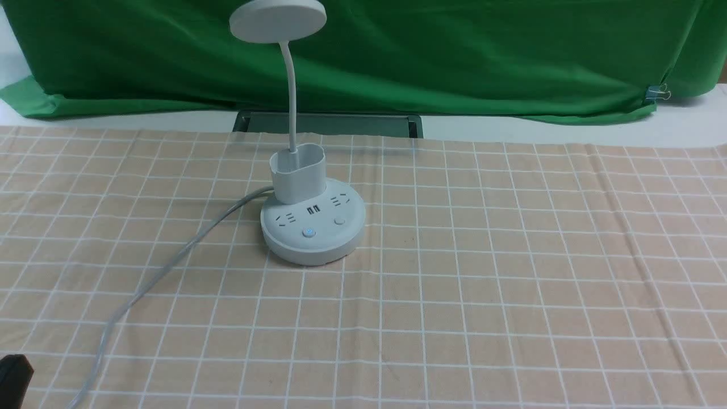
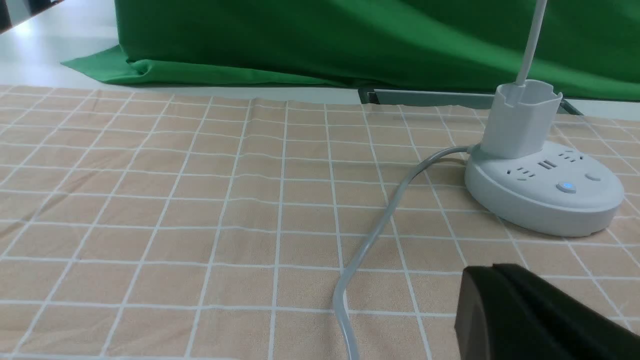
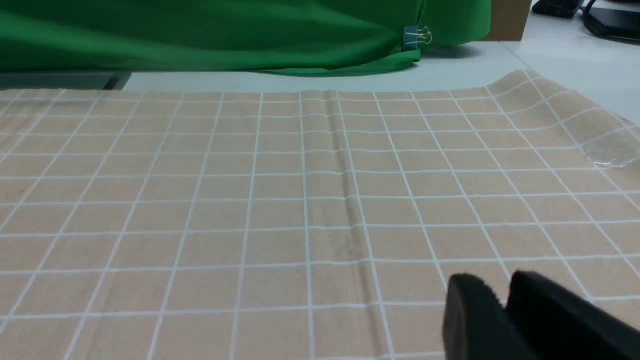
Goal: Turn on the table lamp on the light coffee tablecloth with your hand.
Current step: 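Press the power button on the lamp base to turn the lamp on with the left gripper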
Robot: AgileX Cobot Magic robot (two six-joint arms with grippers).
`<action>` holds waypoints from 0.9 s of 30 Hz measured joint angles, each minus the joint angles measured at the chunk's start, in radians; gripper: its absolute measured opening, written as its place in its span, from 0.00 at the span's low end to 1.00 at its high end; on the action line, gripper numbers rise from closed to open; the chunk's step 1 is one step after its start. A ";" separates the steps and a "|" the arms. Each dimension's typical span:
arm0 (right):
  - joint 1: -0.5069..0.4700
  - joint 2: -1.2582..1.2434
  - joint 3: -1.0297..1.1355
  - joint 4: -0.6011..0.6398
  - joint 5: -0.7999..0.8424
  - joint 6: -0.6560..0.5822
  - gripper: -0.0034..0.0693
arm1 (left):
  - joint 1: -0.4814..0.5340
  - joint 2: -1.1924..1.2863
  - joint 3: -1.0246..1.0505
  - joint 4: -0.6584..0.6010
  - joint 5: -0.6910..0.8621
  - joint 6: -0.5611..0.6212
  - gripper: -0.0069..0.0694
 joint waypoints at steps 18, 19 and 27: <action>0.000 0.000 0.000 0.000 0.001 0.000 0.35 | 0.000 0.000 0.000 0.000 0.000 0.000 0.09; 0.000 0.000 0.000 0.000 0.001 0.000 0.35 | 0.000 0.000 0.000 0.000 0.000 0.000 0.09; 0.000 0.000 0.000 0.000 0.000 0.000 0.37 | 0.000 0.000 0.000 0.000 0.000 0.000 0.09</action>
